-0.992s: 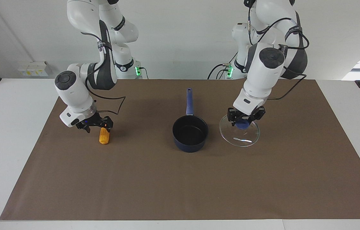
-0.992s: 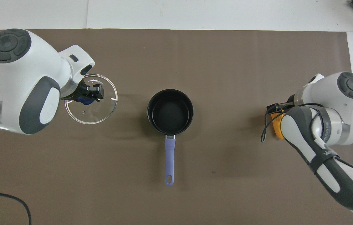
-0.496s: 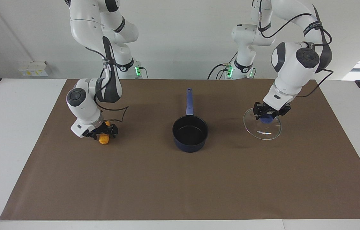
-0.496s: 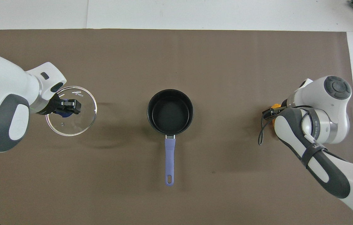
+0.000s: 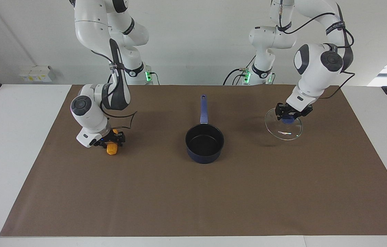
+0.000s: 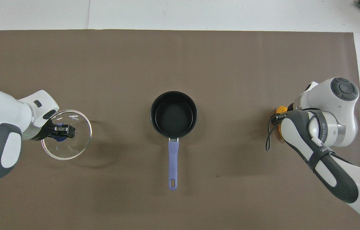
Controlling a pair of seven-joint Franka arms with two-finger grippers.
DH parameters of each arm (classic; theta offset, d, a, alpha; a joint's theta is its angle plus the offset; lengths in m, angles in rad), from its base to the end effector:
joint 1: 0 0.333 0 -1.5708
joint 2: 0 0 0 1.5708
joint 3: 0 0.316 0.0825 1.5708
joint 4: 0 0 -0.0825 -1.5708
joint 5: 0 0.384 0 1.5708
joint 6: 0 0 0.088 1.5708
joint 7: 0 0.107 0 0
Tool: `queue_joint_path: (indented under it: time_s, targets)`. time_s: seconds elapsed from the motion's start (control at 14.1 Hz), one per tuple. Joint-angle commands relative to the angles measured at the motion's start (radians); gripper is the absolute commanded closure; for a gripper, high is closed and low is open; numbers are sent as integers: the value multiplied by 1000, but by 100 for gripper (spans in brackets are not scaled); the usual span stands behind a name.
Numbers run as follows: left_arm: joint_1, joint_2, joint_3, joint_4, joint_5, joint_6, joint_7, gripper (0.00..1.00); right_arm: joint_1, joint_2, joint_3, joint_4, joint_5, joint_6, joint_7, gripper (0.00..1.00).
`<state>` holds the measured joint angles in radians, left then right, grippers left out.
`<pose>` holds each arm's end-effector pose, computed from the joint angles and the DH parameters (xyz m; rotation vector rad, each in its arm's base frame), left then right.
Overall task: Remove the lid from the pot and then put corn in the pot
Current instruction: 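Lower the lid with the left gripper while the right gripper grasps the corn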
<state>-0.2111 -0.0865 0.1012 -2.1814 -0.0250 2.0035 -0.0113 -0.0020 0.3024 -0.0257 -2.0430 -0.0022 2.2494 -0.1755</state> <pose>0.5034 -0.0565 0.4194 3.1099 -0.1367 -0.1458 0.5821 -0.0159 0.2856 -3.1287 -0.2352 0.1513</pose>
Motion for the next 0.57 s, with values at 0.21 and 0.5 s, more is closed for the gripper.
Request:
queue_joint_path:
  time_s: [0.21,0.5]
  targets:
    - [99,-139,-11,-268,4,184,120,100,-4,-25,4,102,13,-140,-27,100]
    - [136,-130,-11,-366,4,320,169,85,10,-81,45,245,25,-315,-2,100]
